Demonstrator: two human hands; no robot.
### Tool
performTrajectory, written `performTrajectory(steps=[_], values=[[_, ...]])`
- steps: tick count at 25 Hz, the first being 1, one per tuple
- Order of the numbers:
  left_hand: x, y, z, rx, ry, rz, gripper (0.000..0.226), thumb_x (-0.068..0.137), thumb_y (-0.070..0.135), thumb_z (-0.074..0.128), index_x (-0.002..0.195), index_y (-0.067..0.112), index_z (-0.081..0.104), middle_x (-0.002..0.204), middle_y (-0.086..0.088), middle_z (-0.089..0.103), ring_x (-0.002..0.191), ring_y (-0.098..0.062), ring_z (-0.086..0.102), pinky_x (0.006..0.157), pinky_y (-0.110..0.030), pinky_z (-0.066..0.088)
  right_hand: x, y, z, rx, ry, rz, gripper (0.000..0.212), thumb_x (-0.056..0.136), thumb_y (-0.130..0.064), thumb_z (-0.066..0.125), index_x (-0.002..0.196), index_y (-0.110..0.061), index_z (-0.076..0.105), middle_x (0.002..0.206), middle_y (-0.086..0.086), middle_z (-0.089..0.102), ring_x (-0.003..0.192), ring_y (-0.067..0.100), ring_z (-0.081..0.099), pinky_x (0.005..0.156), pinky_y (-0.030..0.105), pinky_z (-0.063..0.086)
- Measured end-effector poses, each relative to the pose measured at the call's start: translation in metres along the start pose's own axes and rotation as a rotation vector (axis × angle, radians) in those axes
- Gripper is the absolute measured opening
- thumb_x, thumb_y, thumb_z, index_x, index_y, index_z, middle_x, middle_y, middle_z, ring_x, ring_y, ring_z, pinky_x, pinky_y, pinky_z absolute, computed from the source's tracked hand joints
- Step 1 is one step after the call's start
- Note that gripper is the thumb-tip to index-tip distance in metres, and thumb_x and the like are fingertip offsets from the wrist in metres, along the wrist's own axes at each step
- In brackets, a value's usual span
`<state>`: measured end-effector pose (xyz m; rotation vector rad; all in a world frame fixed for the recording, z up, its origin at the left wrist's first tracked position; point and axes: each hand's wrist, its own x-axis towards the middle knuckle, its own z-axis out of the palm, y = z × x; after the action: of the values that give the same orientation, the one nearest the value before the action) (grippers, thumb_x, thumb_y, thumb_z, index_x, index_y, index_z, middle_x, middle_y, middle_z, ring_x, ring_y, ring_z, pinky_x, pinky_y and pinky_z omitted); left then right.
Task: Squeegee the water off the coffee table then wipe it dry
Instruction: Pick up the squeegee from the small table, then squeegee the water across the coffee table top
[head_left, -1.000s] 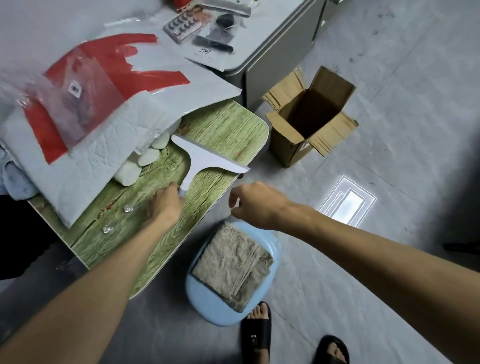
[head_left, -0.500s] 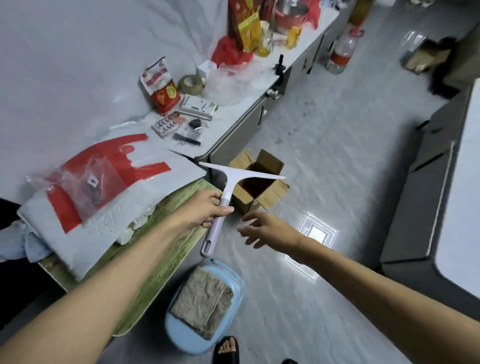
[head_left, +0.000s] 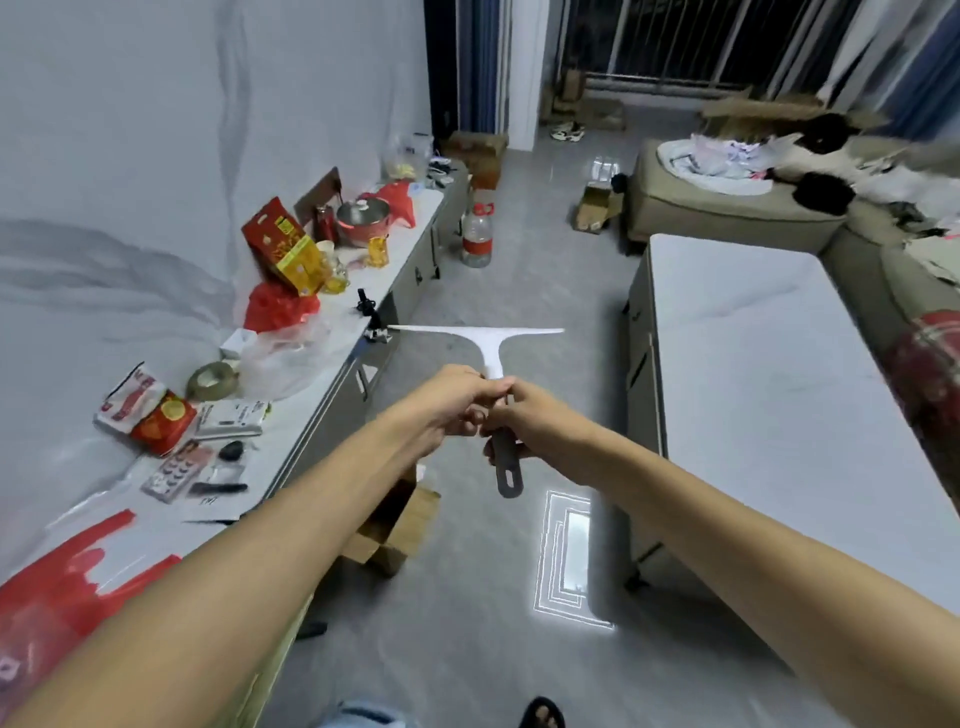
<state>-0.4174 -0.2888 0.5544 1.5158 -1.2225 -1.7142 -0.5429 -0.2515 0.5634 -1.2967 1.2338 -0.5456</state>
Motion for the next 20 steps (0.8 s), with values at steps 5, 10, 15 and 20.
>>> performTrajectory(steps=[5, 10, 15, 20], values=[[0.079, 0.073, 0.08, 0.256, -0.079, 0.031, 0.028, 0.083, 0.042, 0.064, 0.063, 0.023, 0.067, 0.065, 0.007, 0.067, 0.041, -0.006, 0.042, 0.045, -0.019, 0.027, 0.023, 0.006, -0.135, -0.241, 0.33, 0.029, 0.014, 0.086, -0.014, 0.044, 0.084, -0.024, 0.054, 0.077, 0.005, 0.055, 0.066, 0.024, 0.049, 0.058, 0.033, 0.037], [0.172, 0.137, 0.115, 0.613, -0.041, 0.188, 0.015, 0.084, 0.032, 0.06, 0.08, 0.019, 0.064, 0.078, -0.002, 0.072, 0.045, -0.011, 0.053, 0.043, -0.018, 0.033, 0.065, 0.02, -0.252, -0.52, 0.51, 0.184, 0.025, 0.094, -0.032, 0.049, 0.104, -0.01, 0.054, 0.107, 0.016, 0.063, 0.098, 0.035, 0.058, 0.077, 0.039, 0.045], [0.296, 0.204, 0.135, 0.984, -0.13, 0.355, 0.014, 0.079, 0.032, 0.057, 0.082, 0.021, 0.065, 0.078, 0.003, 0.074, 0.057, -0.015, 0.069, 0.051, -0.021, 0.047, 0.132, 0.026, -0.363, -0.482, 0.561, 0.283, 0.022, 0.097, -0.031, 0.044, 0.097, -0.009, 0.047, 0.097, 0.014, 0.054, 0.077, 0.026, 0.047, 0.062, 0.031, 0.037], [0.428, 0.29, 0.166, 1.174, -0.246, 0.46, 0.019, 0.08, 0.042, 0.056, 0.086, 0.026, 0.064, 0.08, 0.01, 0.073, 0.062, -0.01, 0.071, 0.081, -0.032, 0.056, 0.197, 0.02, -0.47, -0.381, 0.661, 0.378, 0.025, 0.096, -0.029, 0.044, 0.09, -0.007, 0.053, 0.086, 0.013, 0.057, 0.066, 0.028, 0.052, 0.059, 0.035, 0.043]])
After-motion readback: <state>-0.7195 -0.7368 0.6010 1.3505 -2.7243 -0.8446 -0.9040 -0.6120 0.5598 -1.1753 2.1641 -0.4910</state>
